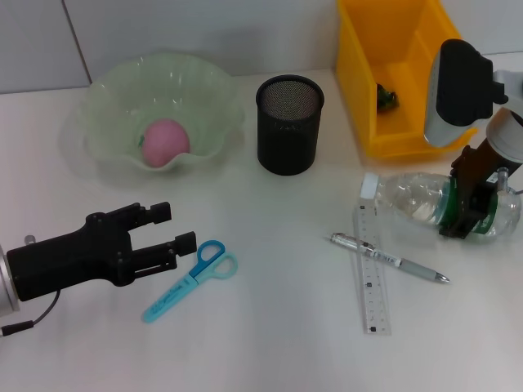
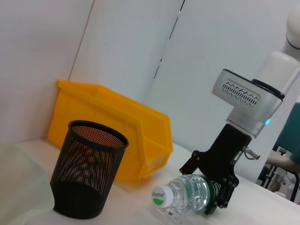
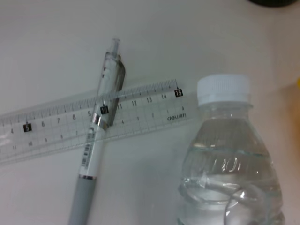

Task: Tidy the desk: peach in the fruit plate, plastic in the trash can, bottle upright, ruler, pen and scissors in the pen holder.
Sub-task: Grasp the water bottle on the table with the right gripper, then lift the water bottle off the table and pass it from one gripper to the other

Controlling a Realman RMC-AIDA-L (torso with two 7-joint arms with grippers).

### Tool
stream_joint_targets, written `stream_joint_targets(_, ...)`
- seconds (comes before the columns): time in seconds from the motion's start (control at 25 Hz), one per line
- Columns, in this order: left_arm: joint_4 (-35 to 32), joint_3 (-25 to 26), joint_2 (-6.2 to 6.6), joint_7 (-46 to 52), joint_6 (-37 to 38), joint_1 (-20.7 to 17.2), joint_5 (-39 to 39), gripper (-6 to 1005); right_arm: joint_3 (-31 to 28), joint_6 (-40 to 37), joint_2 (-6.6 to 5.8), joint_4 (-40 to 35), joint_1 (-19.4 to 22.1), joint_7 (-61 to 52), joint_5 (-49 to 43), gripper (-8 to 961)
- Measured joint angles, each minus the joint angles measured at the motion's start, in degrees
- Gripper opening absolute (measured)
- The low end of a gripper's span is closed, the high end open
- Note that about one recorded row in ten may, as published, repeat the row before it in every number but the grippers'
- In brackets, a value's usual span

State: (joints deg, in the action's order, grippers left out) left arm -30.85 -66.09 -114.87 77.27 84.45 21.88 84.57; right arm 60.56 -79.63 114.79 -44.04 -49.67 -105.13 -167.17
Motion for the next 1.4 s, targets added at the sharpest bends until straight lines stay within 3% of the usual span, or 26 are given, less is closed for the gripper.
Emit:
stream_joint_targets(0.88,-0.3,0.4,0.29,0.6,0.1,0.3,0.1,781,-0.1,1.8,0.56,-0.5,0.9,0.4,0.3,789)
stream_joint_targets(1.16,-0.3,0.4,0.44,0.6,0.2,0.5,0.1,782,-1.3,-1.6,1.90,-10.8,5.9,3.3,4.9,788)
stream_joint_targets(1.4,-0.3,0.4,0.44,0.6,0.3,0.7,0.0,782,-2.7,-5.1,0.75,-17.3,10.1,4.3,14.4,781)
